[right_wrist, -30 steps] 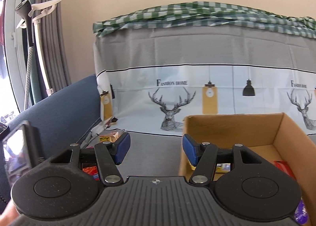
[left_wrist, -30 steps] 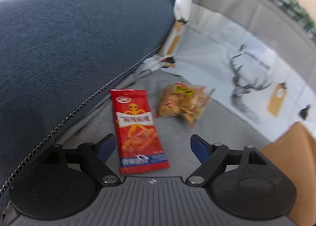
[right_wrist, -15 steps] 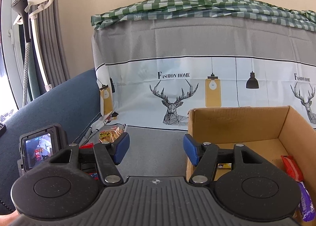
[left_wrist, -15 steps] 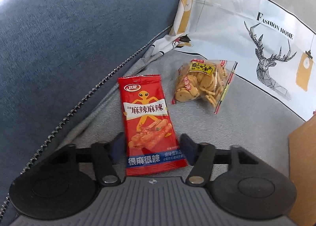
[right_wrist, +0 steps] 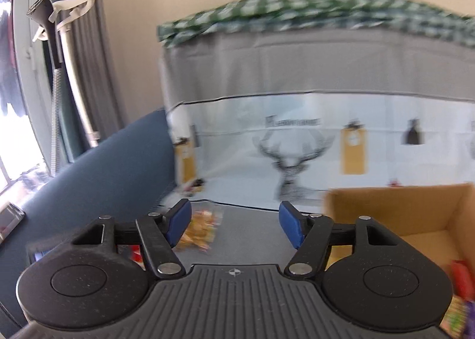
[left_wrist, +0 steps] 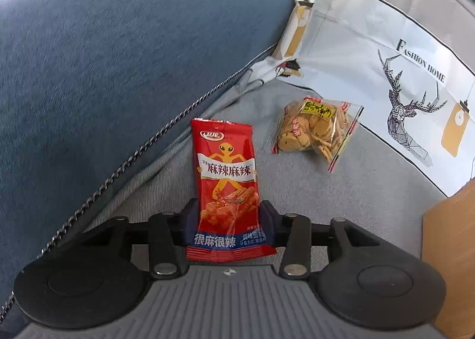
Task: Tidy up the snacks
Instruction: 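Grasp the red spicy-strip packet with the left gripper while the right gripper grasps the cracker bag, then carry the red packet with the left gripper while the right gripper carries the cracker bag over the box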
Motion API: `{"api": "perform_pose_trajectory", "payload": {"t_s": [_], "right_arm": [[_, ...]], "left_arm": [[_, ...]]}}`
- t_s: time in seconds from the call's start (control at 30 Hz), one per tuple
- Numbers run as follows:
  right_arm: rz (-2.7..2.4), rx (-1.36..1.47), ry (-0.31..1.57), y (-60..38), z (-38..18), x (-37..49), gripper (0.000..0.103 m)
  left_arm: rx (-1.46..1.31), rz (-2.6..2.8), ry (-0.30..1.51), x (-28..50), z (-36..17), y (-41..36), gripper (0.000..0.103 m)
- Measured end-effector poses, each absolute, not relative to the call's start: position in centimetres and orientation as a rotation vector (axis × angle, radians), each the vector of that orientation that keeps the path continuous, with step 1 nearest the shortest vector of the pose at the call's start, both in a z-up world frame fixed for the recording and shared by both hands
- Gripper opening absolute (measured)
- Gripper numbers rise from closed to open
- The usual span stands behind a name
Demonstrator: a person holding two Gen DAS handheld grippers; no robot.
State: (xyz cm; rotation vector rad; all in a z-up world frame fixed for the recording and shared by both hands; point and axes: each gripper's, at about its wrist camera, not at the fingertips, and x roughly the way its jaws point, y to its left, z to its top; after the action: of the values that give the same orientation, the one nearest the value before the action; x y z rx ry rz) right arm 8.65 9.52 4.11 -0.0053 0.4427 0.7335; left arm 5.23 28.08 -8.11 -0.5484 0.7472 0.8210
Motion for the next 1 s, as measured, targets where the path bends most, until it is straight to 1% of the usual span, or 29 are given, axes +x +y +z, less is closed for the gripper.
{"api": "perform_pose_trajectory", "payload": {"t_s": [0.03,0.07,0.1,0.13,0.23,0.47,0.57,0.6,0.63,0.7,0.77,0.9,0.97,1.0], "right_arm": [[0.761,0.004,0.476,10.9,4.3,9.6,0.076],[0.792,0.014,0.511,12.4,4.4,10.6,0.078],[0.811,0.018,0.539,13.9,4.2,11.5,0.082],[0.817,0.012,0.566,15.3,4.0,12.5,0.087],[0.839,-0.026,0.654,19.4,2.4,15.5,0.092],[0.808,-0.096,0.88,26.9,-4.3,20.6,0.093],[0.792,-0.133,0.897,28.4,-6.1,21.1,0.093],[0.793,-0.147,0.893,28.8,-6.5,21.1,0.091],[0.798,-0.159,0.888,29.0,-6.9,21.0,0.08],[0.782,-0.186,0.861,29.2,-7.1,21.2,0.063],[0.807,-0.169,0.861,28.8,-7.1,21.2,0.061],[0.769,-0.201,0.772,26.6,-5.6,20.2,0.06],[0.766,-0.175,0.747,24.6,-4.2,19.5,0.06],[0.762,-0.173,0.727,23.4,-3.3,19.1,0.06]], "left_arm": [[-0.57,0.821,0.751,5.1,-8.1,28.4,0.059],[-0.588,0.816,0.76,5.0,-8.1,28.6,0.066],[-0.597,0.809,0.765,5.0,-8.1,28.8,0.068],[-0.602,0.811,0.765,4.7,-8.1,29.0,0.068],[-0.612,0.806,0.77,4.7,-8.0,29.5,0.068],[-0.631,0.796,0.778,4.4,-7.8,30.7,0.068],[-0.634,0.795,0.776,4.4,-7.7,30.9,0.068],[-0.638,0.795,0.775,4.3,-7.7,30.9,0.068],[-0.643,0.796,0.775,4.3,-7.7,31.0,0.068],[-0.642,0.796,0.775,4.3,-7.6,30.9,0.069],[-0.639,0.796,0.775,4.3,-7.6,30.9,0.069],[-0.614,0.796,0.779,4.4,-7.7,30.7,0.07],[-0.595,0.777,0.79,5.0,-7.8,30.3,0.079],[-0.579,0.76,0.799,5.4,-7.9,30.1,0.079]]}}
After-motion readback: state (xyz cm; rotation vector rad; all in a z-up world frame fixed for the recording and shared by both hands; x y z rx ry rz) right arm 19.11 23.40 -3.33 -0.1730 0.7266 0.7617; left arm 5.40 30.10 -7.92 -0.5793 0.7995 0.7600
